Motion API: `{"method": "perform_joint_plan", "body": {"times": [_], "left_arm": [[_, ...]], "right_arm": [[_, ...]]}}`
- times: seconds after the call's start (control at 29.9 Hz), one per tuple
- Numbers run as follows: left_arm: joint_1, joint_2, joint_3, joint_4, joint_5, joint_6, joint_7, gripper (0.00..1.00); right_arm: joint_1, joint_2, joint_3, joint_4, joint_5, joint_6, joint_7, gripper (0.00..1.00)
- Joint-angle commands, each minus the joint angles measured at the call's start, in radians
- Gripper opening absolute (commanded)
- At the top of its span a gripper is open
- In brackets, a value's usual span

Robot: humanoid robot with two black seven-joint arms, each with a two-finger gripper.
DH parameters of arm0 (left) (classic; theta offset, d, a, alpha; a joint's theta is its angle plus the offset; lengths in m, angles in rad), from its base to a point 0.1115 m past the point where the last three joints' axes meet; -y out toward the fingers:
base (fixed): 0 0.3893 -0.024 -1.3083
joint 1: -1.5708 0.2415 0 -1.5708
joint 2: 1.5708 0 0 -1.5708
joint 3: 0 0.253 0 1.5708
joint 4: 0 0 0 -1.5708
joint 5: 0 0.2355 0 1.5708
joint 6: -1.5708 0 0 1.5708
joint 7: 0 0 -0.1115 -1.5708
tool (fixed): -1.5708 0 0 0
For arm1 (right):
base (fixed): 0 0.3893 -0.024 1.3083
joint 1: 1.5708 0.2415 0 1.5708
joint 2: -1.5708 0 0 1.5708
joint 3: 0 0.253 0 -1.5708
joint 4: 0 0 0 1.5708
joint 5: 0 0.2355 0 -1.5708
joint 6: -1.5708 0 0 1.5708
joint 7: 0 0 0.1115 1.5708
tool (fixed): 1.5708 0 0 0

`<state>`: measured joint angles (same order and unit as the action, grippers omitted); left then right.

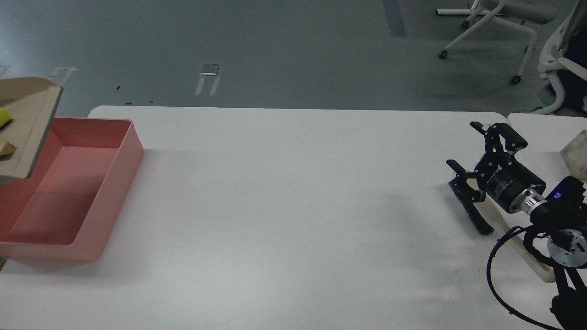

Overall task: Sweep and dump garbage into bin
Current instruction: 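Tilt the dustpan to dump the debris into the pink bin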

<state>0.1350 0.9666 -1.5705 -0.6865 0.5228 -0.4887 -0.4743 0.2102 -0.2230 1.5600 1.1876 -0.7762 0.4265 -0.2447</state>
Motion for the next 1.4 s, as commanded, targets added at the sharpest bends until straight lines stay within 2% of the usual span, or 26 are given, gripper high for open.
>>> {"method": "perform_joint_plan", "body": {"times": [0.0, 0.37, 0.5, 0.7, 0.87, 0.94, 1.14, 1.37], "left_arm": [[-0.006, 0.0, 0.001, 0.039, 0.031, 0.0, -0.014, 0.0], [-0.038, 0.001, 0.089, 0.039, 0.175, 0.001, -0.014, 0.0], [-0.044, 0.004, 0.093, 0.039, 0.175, 0.044, -0.014, 0.0], [-0.116, 0.011, 0.124, 0.041, 0.21, 0.056, -0.014, 0.0], [-0.144, 0.014, 0.19, 0.039, 0.22, 0.102, -0.014, 0.0], [-0.15, 0.02, 0.214, 0.039, 0.24, 0.146, -0.014, 0.0], [-0.186, 0.029, 0.224, 0.039, 0.304, 0.177, -0.014, 0.0], [-0.192, 0.034, 0.224, 0.036, 0.453, 0.252, -0.014, 0.0]], "right_arm": [[0.0, 0.001, 0.0, 0.0, 0.0, 0.0, -0.001, 1.0], [0.0, 0.002, 0.0, 0.0, 0.0, 0.0, 0.001, 1.0], [-0.002, 0.002, -0.001, 0.0, 0.0, 0.0, 0.001, 1.0], [-0.003, 0.002, -0.003, 0.0, 0.0, 0.0, 0.005, 1.0], [-0.008, 0.002, -0.001, 0.0, 0.0, 0.0, 0.005, 1.0], [-0.009, 0.002, -0.001, 0.0, 0.0, 0.0, 0.005, 1.0], [-0.014, 0.01, -0.005, 0.0, 0.0, 0.0, 0.005, 1.0], [-0.014, 0.033, -0.005, 0.001, 0.0, 0.0, 0.005, 1.0]]}}
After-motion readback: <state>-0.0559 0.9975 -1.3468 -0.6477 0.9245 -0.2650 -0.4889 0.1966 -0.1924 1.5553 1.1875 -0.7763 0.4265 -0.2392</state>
